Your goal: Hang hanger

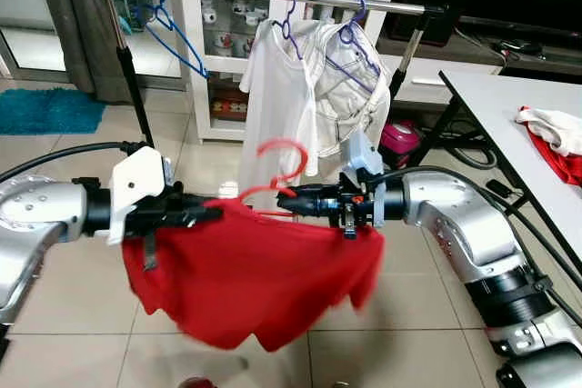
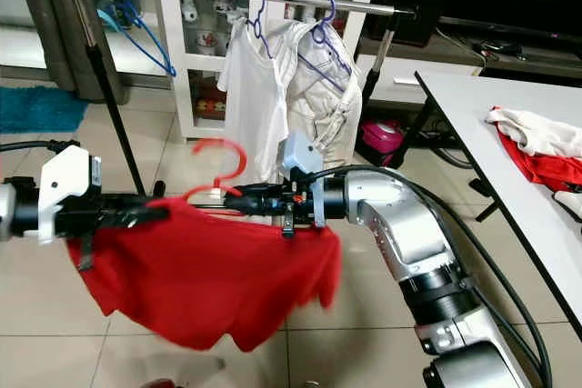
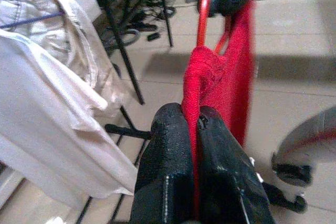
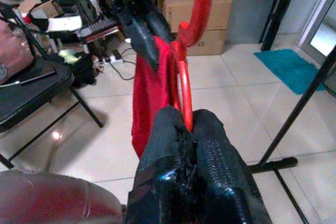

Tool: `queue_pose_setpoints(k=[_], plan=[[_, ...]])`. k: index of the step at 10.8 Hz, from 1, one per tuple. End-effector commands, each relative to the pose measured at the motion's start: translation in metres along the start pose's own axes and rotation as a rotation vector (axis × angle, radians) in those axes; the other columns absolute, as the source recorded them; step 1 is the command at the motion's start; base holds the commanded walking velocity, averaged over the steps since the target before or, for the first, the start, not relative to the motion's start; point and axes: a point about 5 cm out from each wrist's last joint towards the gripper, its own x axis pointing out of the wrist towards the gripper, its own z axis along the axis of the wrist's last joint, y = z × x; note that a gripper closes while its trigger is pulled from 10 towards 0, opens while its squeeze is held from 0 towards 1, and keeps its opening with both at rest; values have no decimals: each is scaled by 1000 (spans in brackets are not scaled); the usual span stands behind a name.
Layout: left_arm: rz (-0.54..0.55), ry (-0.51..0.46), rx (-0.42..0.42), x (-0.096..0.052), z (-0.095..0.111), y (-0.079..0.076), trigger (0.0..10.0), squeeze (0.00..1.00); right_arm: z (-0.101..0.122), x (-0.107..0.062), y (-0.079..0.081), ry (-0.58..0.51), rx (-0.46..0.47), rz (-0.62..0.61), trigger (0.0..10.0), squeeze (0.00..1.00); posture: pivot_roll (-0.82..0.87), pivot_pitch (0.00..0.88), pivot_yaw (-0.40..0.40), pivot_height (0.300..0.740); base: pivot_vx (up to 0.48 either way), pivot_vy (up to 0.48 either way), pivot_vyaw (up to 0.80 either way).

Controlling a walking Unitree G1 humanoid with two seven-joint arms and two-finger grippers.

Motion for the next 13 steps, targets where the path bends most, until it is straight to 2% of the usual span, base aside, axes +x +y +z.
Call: queue_pose_setpoints(k=[1, 3, 4, 6, 7, 8, 9, 11, 12, 13], plan=[[-5, -114, 26, -2, 16, 3, 10000, 1000, -2, -4, 3, 2, 17, -13, 0, 0, -18, 0, -73, 740, 0, 0, 0], [-45, -154, 5, -6, 18, -4, 10000, 1000, -11, -14, 6, 38, 30, -41, 0, 0, -14, 0, -80, 740, 0, 0, 0], [-26, -180, 11, -15, 22, -6, 10000, 1000, -18, -26, 7, 100, 41, -77, 0, 0, -6, 0, -95, 740, 0, 0, 0], [11, -128, -3, -26, 11, -8, 10000, 1000, -26, -36, 8, 114, 83, -133, 0, 0, -5, 0, -89, 740, 0, 0, 0], [116, -147, -10, -28, 10, -6, 10000, 1000, -31, -36, 7, 93, 104, -219, 0, 0, -5, 0, -79, 740, 0, 0, 0], [254, -136, -49, -24, 4, -5, 10000, 1000, -36, -33, 6, 69, 130, -317, 0, 0, -1, 0, -66, 740, 0, 0, 0], [329, -149, -99, -18, -5, -9, 10000, 1000, -36, -26, 10, 24, 145, -350, 0, 0, 0, 0, -61, 740, 0, 0, 0], [470, -93, -116, -22, -27, -9, 10000, 1000, -27, -22, 11, -24, 121, -324, 0, 0, -14, 0, -40, 740, 0, 0, 0], [626, -58, -143, -27, -38, -4, 10000, 957, -22, -26, 8, -53, 119, -333, 0, 0, -20, 0, -39, 740, 0, 0, 0], [683, -49, -142, -30, -41, 0, 10000, 486, -18, -27, 9, -77, 124, -319, 0, 0, -20, 0, -40, 740, 0, 0, 0]])
